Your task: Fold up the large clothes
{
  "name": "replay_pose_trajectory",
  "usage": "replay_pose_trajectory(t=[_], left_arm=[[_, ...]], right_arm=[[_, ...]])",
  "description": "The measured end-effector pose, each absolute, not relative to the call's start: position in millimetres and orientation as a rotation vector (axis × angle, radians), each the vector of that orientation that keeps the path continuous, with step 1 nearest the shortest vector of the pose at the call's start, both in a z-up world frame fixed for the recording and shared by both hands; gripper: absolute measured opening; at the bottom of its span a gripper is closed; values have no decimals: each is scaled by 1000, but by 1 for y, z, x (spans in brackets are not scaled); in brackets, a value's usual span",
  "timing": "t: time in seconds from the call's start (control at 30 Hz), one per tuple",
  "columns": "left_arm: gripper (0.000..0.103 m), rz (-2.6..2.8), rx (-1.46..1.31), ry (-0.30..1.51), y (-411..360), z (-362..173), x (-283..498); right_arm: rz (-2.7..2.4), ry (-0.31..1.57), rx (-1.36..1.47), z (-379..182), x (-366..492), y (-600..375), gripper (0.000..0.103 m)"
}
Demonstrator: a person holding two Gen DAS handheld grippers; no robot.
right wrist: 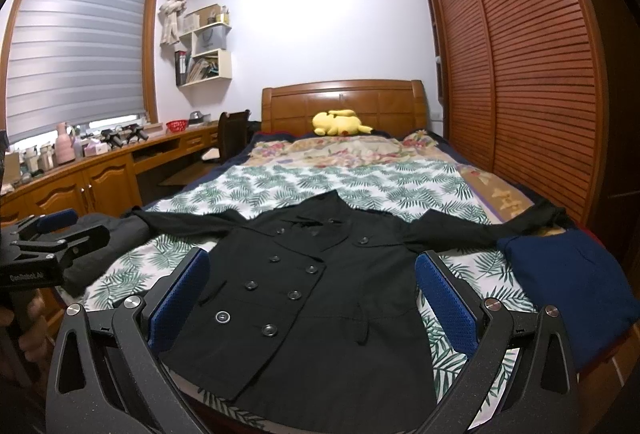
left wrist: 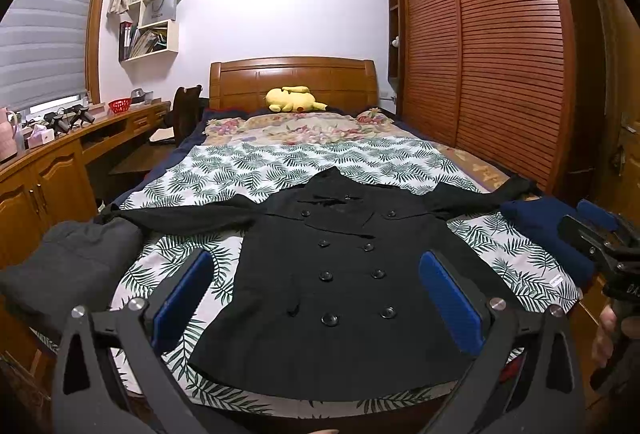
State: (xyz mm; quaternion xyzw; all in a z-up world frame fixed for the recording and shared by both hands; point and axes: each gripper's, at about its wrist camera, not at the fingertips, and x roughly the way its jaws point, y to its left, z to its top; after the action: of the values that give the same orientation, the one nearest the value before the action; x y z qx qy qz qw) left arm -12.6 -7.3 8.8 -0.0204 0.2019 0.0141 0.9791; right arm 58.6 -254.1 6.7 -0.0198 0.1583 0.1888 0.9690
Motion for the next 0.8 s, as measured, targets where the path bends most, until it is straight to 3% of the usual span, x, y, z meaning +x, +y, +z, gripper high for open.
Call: replay_pose_trajectory(t=[0.8], left_arm=[[103,29,-33,430,-5,3,-4]], right_arm=[[398,339,-49,7,58,-250,103]])
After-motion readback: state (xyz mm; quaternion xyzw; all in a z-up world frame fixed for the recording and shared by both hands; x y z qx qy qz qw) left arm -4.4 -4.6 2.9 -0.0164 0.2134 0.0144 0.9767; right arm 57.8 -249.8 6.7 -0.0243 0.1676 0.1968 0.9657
